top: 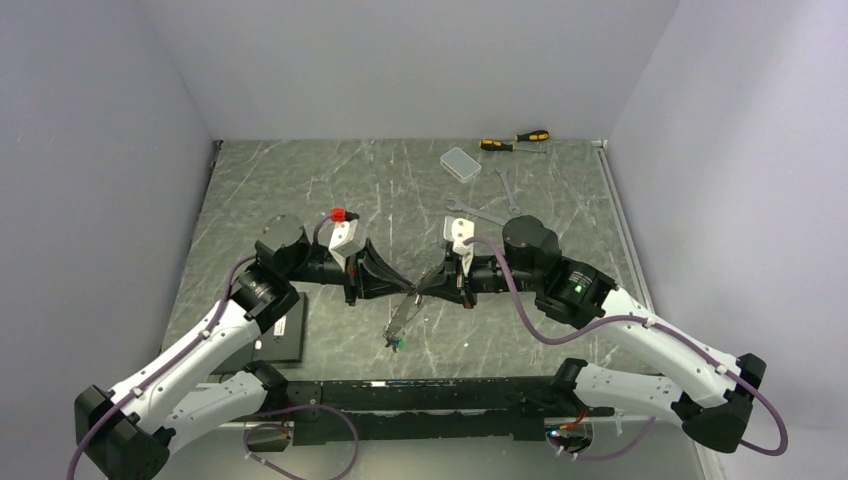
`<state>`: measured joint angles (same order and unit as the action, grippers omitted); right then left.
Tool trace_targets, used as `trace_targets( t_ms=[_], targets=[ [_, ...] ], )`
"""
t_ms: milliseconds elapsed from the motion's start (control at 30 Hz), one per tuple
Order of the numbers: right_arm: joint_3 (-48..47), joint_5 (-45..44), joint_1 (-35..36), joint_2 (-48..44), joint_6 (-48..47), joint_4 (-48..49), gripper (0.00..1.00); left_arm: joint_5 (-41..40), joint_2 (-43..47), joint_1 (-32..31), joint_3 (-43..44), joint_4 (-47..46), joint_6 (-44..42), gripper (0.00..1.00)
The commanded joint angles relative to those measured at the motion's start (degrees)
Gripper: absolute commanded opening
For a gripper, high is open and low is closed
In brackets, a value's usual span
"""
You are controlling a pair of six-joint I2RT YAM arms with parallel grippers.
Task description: Put the keys on the keyring
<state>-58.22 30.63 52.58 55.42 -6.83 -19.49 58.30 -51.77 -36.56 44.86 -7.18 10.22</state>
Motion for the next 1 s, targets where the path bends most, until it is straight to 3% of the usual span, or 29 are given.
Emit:
trace_targets(
  t_ms=[0,667,967],
  targets=[
    [0.97,0.35,-0.26,-0.75,0.79,3.38,0.00,1.59,1.64,0.43,0.03,-7.99,3.52,0.00],
    [4.62,2.24,-2.21,-1.62,6.72,13.04,0.00,-1.07,2.19,0.45,-5.06,-31.23,18.51,0.00],
    [5.78,2.49,-2.39,-0.85,11.72,17.76,0.00,-3.45,3.69,0.43,-5.93,-34.17,20.24,0.00]
  ],
)
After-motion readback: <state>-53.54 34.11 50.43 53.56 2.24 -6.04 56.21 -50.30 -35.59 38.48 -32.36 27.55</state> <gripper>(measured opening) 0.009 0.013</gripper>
